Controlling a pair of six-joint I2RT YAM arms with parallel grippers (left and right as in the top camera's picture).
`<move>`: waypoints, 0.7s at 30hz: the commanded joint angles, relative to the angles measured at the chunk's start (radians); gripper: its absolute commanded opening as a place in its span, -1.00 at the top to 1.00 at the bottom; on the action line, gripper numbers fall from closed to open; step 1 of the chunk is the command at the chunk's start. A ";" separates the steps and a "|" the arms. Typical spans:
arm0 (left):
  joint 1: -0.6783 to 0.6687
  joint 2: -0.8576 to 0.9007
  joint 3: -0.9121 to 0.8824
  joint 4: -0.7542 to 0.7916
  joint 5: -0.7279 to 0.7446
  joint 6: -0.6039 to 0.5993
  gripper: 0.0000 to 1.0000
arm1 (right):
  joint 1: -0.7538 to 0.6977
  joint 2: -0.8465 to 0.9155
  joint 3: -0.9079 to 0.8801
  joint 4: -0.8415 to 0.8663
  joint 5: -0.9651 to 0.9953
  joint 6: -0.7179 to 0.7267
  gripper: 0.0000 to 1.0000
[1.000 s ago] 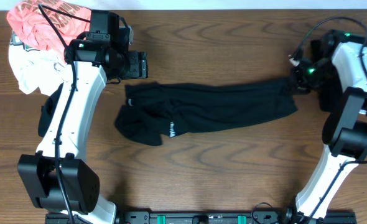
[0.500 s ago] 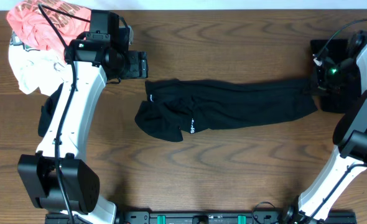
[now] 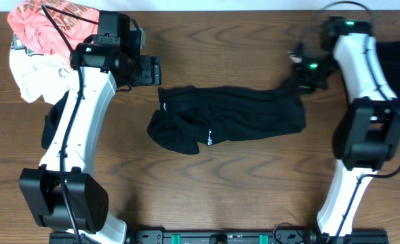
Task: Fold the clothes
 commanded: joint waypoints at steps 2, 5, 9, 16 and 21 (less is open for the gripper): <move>0.004 0.000 0.004 0.001 -0.030 0.014 -0.67 | 0.117 -0.021 0.020 0.029 -0.025 0.106 0.97; 0.004 0.000 0.004 0.002 -0.030 0.014 -0.66 | 0.190 -0.021 0.019 0.059 -0.014 0.145 0.97; 0.004 0.000 0.004 0.001 -0.030 0.014 -0.66 | 0.282 -0.021 0.019 0.108 0.005 0.195 0.97; 0.004 0.000 0.004 0.002 -0.030 0.014 -0.66 | 0.403 -0.021 0.019 0.178 0.005 0.268 0.97; 0.004 0.000 0.004 0.001 -0.029 0.014 -0.66 | 0.462 -0.021 0.019 0.225 0.024 0.310 0.97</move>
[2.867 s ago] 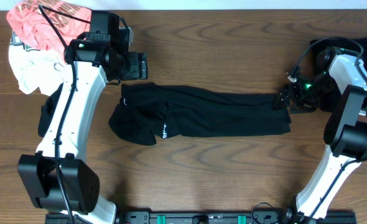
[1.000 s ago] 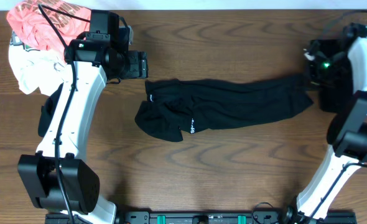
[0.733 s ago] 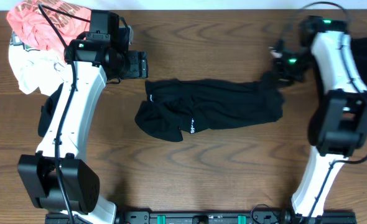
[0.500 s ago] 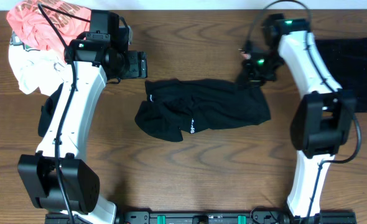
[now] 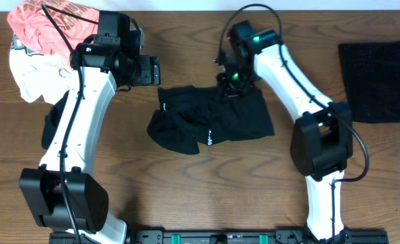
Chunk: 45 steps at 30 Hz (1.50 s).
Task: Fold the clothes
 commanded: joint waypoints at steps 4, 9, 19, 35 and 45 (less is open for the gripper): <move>0.004 0.000 0.004 0.001 -0.012 0.014 -0.66 | 0.048 -0.021 0.019 0.010 0.014 0.061 0.38; 0.004 0.000 0.004 0.002 -0.011 0.014 -0.66 | 0.049 -0.021 0.021 -0.011 0.014 0.060 -0.25; 0.004 0.000 0.004 0.002 -0.011 0.013 -0.66 | 0.053 -0.021 0.028 -0.122 0.113 0.019 -0.15; 0.004 0.000 0.004 0.005 -0.012 0.014 -0.66 | 0.152 -0.020 0.002 -0.123 0.252 0.023 0.37; 0.004 0.000 0.004 0.005 -0.012 0.014 -0.66 | 0.162 -0.020 -0.029 -0.118 0.269 0.023 0.97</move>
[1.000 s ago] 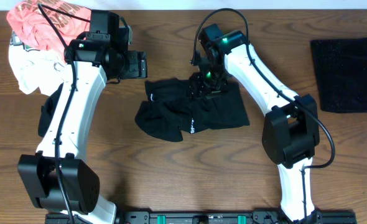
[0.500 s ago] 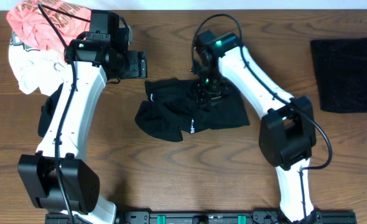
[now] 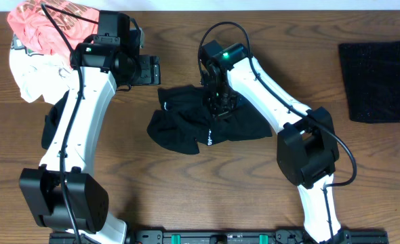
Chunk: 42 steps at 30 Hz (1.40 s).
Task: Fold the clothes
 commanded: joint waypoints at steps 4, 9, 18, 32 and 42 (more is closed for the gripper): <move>0.004 0.000 0.004 0.001 -0.012 0.014 -0.67 | 0.045 -0.020 -0.009 0.016 0.008 -0.002 0.97; 0.004 0.000 0.004 0.001 -0.012 0.014 -0.66 | 0.111 -0.020 -0.009 0.057 0.005 0.014 0.98; 0.004 0.000 0.004 0.001 -0.012 0.014 -0.66 | 0.175 -0.020 -0.009 0.139 -0.012 0.067 0.97; 0.004 0.000 0.004 0.000 -0.012 0.014 -0.66 | 0.152 -0.064 -0.006 0.111 -0.089 0.058 -0.37; 0.004 0.000 0.004 0.001 -0.012 0.014 -0.66 | 0.045 -0.122 -0.010 0.066 -0.045 0.045 -0.35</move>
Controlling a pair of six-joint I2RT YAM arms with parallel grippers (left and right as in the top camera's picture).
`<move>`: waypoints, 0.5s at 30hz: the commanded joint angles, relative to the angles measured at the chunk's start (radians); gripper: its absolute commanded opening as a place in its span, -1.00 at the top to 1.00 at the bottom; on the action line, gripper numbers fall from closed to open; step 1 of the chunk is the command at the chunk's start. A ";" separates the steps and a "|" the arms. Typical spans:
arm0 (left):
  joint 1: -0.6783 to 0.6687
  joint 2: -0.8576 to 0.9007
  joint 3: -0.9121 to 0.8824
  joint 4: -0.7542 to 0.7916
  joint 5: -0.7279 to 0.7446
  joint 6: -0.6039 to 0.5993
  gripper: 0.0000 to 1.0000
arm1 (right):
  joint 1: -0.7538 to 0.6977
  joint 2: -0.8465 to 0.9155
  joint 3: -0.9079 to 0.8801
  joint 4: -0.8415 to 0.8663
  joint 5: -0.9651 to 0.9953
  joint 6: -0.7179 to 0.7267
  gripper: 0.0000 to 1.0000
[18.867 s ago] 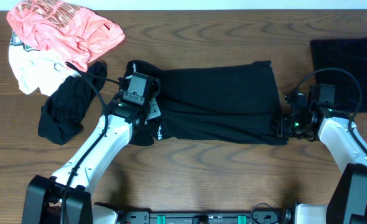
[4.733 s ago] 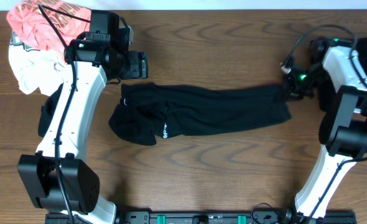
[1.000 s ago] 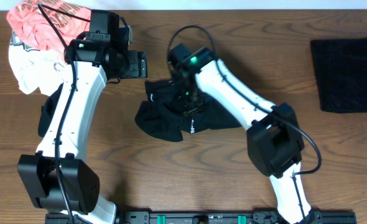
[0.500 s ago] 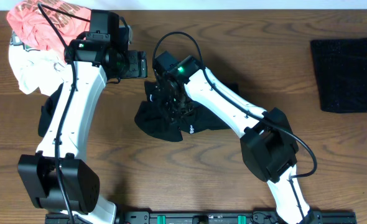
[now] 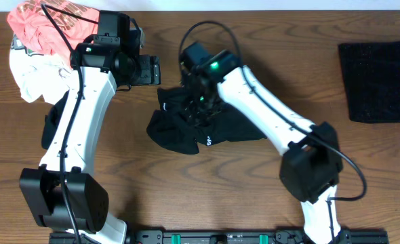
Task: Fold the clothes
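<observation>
A black garment (image 5: 239,126) with a small white logo lies crumpled at the table's middle in the overhead view, its right part doubled over to the left. My right gripper (image 5: 198,112) is low over the garment's middle-left and looks shut on the carried cloth edge; the fingers are hard to make out against the black fabric. My left gripper (image 5: 156,70) hovers just above the garment's top-left corner, apart from it, and its jaws cannot be made out.
A pile of pink-orange (image 5: 47,24) and white clothes (image 5: 29,73) lies at the far left corner. A dark item (image 5: 53,125) lies under the left arm. A folded black cloth (image 5: 380,81) rests at the right edge.
My right gripper has moved further left and slightly nearer, from the garment's middle to its middle-left. The folded-over cloth now reaches further left. The left arm has not moved.
The garment lay stretched out wide, with my right gripper at its far right end. Then the gripper was over the garment's middle and the right end had come with it, shortening the garment. It has since shifted further left over the cloth. The left arm stayed put.
</observation>
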 commanded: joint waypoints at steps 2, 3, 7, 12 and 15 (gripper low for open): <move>0.004 0.000 0.004 0.001 -0.012 0.014 -0.66 | -0.053 -0.013 -0.012 -0.008 0.025 -0.018 -0.32; 0.004 0.000 0.004 0.001 -0.012 0.014 -0.66 | -0.059 -0.011 -0.013 -0.008 0.024 -0.021 -0.29; 0.004 0.000 0.004 0.001 -0.012 0.014 -0.66 | -0.055 -0.001 -0.013 -0.008 0.024 -0.034 -0.16; 0.004 0.000 0.004 0.001 -0.012 0.014 -0.66 | -0.038 0.012 -0.065 0.030 0.025 -0.034 0.03; 0.004 0.000 0.004 0.001 -0.012 0.014 -0.66 | -0.033 0.012 -0.122 0.068 0.025 -0.021 0.18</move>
